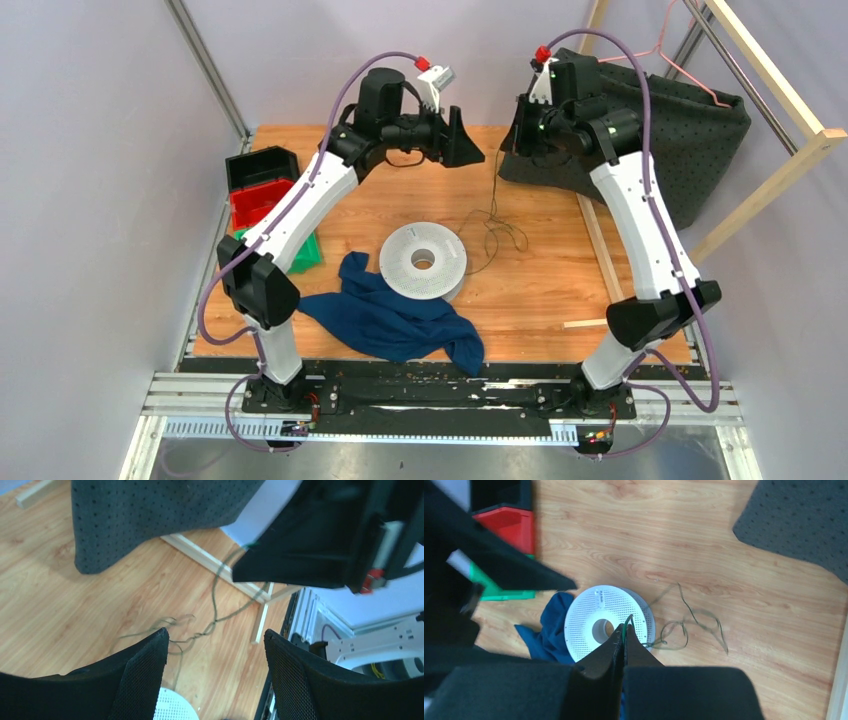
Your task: Wrap the cables
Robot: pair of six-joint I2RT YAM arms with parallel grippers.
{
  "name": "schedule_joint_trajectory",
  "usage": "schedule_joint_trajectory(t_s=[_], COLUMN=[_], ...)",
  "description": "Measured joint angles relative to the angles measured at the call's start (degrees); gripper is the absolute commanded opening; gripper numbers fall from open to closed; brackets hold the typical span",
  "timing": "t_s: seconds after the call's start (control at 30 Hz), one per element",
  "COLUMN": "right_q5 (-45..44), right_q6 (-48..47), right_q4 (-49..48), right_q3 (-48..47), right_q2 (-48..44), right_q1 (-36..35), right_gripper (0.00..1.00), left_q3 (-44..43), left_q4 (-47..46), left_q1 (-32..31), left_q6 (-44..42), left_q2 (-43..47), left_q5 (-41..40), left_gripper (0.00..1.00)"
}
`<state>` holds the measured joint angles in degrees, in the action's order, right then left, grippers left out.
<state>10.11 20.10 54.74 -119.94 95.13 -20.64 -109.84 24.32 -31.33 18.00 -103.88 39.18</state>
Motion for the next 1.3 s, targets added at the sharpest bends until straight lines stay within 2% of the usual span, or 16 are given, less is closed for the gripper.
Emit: schedule_joint_trajectory(t_s=[0.27, 0.6, 0.67, 0.9, 0.97, 1.03, 1.07, 1.13, 1.2, 1.3], right_q5=[6.67, 8.94, 8.94, 9.97, 10.21, 10.43, 10.45, 10.38, 9.84, 7.50], right_q6=[-2.82, -3.21, -3.23, -3.21, -3.23, -3.21, -3.21, -3.21, -2.86, -2.86], right_q4=[-4.35, -5.09, -5.25, -5.44, -5.44, -5.51, -5.51, -5.49, -5.64, -5.79], right_q3=[0.96, 2.56, 2.89, 2.91, 2.95, 3.39, 3.78, 4.57, 5.62, 8.46], right_q2=[-4.57, -4.79, -4.79, -4.94, -5.03, -5.27, -5.42, -5.75, -6.14, -7.50], right_q1=[0.07, 0.07, 0.09, 0.17, 0.17, 0.20, 0.20, 0.20, 0.20, 0.46], right_gripper=[0.01, 0.01, 0.01, 0.01, 0.01, 0.01, 0.06, 0.37, 0.61, 0.78], left_q3=[-0.55, 2.82, 2.82, 2.82, 2.82, 2.82, 2.82, 2.29, 0.76, -3.26], left_q4=[-9.49, -17.38, -17.75, -17.79, -17.70, -17.64, -17.55, -16.39, -13.86, -9.55], left_q1=[-0.04, -0.92, -1.01, -1.33, -1.75, -2.19, -2.29, -2.51, -2.56, -2.56], left_q6=[7.13, 12.92, 13.07, 13.05, 12.90, 12.94, 12.96, 12.81, 12.00, 10.03], left_q2=[-4.26, -5.01, -5.01, -5.01, -5.01, -5.01, -5.01, -5.05, -5.09, -5.03], left_q5=[1.38, 4.79, 4.83, 3.80, 3.04, 2.29, 1.84, 0.74, -0.79, -4.96], left_gripper=[0.69, 0.63, 0.59, 0.33, 0.19, 0.01, 0.00, 0.00, 0.00, 0.00])
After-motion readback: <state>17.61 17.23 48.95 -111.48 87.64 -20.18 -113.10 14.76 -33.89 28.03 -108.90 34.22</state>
